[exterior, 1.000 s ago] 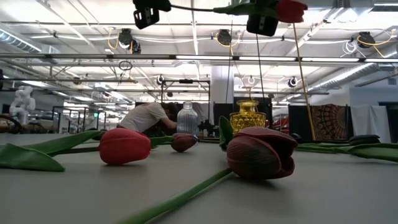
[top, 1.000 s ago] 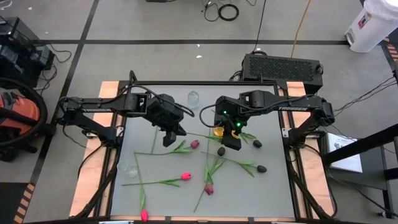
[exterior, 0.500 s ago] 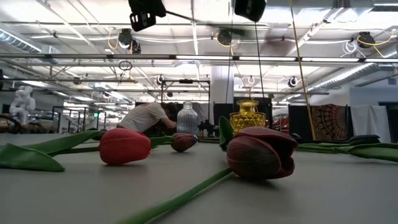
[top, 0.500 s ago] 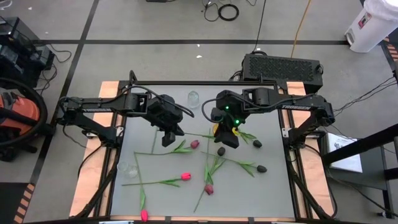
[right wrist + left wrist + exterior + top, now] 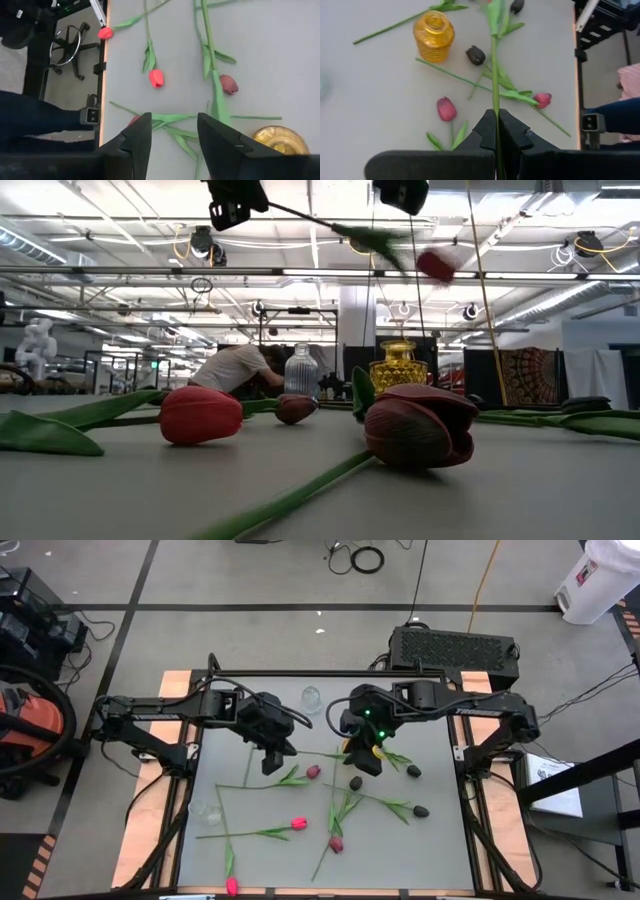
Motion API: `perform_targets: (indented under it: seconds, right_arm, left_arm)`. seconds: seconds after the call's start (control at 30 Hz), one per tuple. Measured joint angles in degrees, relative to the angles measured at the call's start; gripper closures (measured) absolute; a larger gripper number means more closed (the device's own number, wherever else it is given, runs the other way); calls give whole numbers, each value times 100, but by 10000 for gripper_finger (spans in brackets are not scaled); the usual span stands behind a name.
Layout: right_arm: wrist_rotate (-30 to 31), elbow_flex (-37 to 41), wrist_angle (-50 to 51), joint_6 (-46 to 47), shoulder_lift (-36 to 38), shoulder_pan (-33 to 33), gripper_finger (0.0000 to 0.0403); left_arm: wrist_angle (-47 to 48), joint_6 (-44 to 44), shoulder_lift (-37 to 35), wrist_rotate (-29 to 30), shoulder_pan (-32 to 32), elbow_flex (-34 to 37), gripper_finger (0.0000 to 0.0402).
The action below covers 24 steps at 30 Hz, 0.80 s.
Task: Sort flowers into vase by color
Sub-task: Put the top pink tulip into the yellow vase
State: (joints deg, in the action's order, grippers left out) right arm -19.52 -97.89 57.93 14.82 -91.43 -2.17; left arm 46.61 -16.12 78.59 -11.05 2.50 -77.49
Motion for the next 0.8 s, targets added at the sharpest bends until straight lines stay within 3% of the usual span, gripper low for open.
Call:
perform_targets:
  seconds: [0.43, 0.8]
  right_arm:
    - [854, -2, -261, 121, 823, -50, 252]
    - [1911, -4, -951, 161, 1790, -19, 252]
  left_arm:
    - [-216, -144, -723, 856, 274, 0, 398]
    - [-1534, 140, -1407, 1358, 503, 0, 398]
